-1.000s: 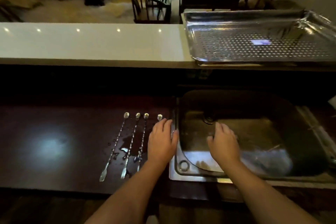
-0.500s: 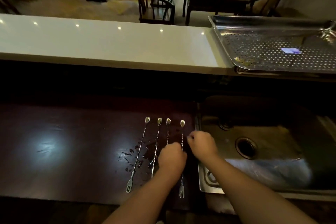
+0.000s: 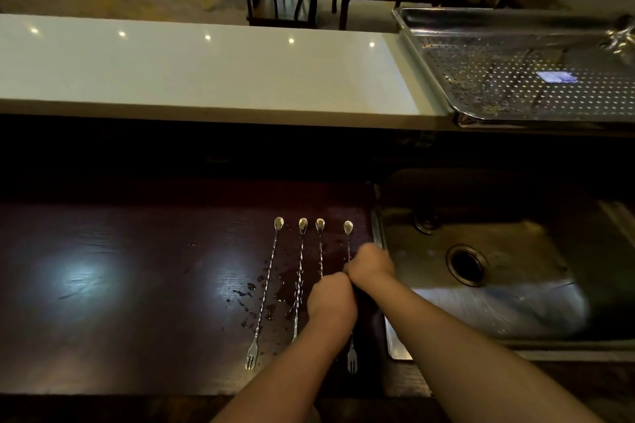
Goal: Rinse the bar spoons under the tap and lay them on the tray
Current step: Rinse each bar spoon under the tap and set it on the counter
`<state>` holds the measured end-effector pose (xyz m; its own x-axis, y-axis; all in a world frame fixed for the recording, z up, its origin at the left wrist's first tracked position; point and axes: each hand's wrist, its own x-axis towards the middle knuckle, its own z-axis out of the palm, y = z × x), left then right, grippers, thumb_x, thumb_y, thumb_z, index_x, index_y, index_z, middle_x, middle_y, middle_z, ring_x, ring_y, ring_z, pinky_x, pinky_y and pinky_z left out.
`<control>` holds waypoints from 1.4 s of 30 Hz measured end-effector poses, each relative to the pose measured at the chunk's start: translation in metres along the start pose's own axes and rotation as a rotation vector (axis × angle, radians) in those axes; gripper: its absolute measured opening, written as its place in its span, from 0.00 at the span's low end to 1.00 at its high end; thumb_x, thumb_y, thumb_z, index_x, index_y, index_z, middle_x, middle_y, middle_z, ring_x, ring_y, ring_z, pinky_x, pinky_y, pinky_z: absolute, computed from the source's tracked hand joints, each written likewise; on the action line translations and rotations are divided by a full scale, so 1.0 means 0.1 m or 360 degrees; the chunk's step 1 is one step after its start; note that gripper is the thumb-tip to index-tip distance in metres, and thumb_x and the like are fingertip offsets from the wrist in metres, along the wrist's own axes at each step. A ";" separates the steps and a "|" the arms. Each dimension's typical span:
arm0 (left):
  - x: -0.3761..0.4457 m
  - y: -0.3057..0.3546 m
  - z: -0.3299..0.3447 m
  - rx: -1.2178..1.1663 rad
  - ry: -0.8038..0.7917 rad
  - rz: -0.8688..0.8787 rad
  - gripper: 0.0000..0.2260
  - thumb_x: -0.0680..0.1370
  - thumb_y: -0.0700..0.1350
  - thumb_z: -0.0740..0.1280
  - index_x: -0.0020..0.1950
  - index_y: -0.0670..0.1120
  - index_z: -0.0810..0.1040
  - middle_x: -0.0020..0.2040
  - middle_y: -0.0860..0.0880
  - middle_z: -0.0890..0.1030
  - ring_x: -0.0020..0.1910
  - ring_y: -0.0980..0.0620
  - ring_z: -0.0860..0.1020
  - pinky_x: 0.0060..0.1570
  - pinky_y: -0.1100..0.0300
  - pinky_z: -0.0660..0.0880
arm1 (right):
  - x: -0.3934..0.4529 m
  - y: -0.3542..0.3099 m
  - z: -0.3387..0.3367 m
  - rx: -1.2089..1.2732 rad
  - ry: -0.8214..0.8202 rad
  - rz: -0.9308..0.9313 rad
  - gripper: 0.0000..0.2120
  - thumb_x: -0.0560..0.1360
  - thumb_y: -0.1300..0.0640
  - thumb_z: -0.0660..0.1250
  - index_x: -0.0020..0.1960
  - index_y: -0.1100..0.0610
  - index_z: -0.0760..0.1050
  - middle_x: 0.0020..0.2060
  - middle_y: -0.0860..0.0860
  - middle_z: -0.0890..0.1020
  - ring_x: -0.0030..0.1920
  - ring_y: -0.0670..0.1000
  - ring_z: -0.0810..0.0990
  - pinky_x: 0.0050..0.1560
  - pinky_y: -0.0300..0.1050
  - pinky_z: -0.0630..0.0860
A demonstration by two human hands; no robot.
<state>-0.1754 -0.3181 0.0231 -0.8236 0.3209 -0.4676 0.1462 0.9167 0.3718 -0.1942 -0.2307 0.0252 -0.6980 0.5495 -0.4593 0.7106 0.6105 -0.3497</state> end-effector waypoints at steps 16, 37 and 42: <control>-0.03 0.21 -0.21 -0.0062 0.0088 0.0178 0.10 0.75 0.45 0.64 0.51 0.41 0.77 0.51 0.42 0.81 0.50 0.40 0.79 0.44 0.54 0.73 | -0.07 0.15 -0.29 0.0552 0.0031 0.0039 0.10 0.68 0.57 0.69 0.30 0.60 0.76 0.30 0.56 0.80 0.33 0.56 0.79 0.30 0.40 0.69; -0.04 1.91 -0.02 0.0939 0.0363 0.0721 0.09 0.77 0.40 0.61 0.54 0.45 0.79 0.55 0.46 0.78 0.53 0.41 0.80 0.46 0.52 0.76 | 0.25 1.85 -1.44 0.2252 0.0097 0.0486 0.11 0.76 0.63 0.68 0.35 0.61 0.74 0.23 0.53 0.78 0.22 0.47 0.76 0.25 0.37 0.69; -0.07 2.30 0.21 0.0971 0.0427 0.0738 0.09 0.78 0.45 0.62 0.54 0.47 0.79 0.54 0.47 0.77 0.53 0.44 0.78 0.44 0.53 0.75 | 0.30 2.30 -1.60 0.2659 0.0071 0.0605 0.09 0.75 0.67 0.68 0.36 0.64 0.75 0.29 0.55 0.80 0.28 0.50 0.80 0.28 0.37 0.78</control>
<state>-0.1245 -0.1043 0.0954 -0.6981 0.7029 -0.1364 0.7140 0.6977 -0.0587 -0.0654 0.0173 0.0613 -0.4619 0.5438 -0.7006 0.1180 -0.7453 -0.6562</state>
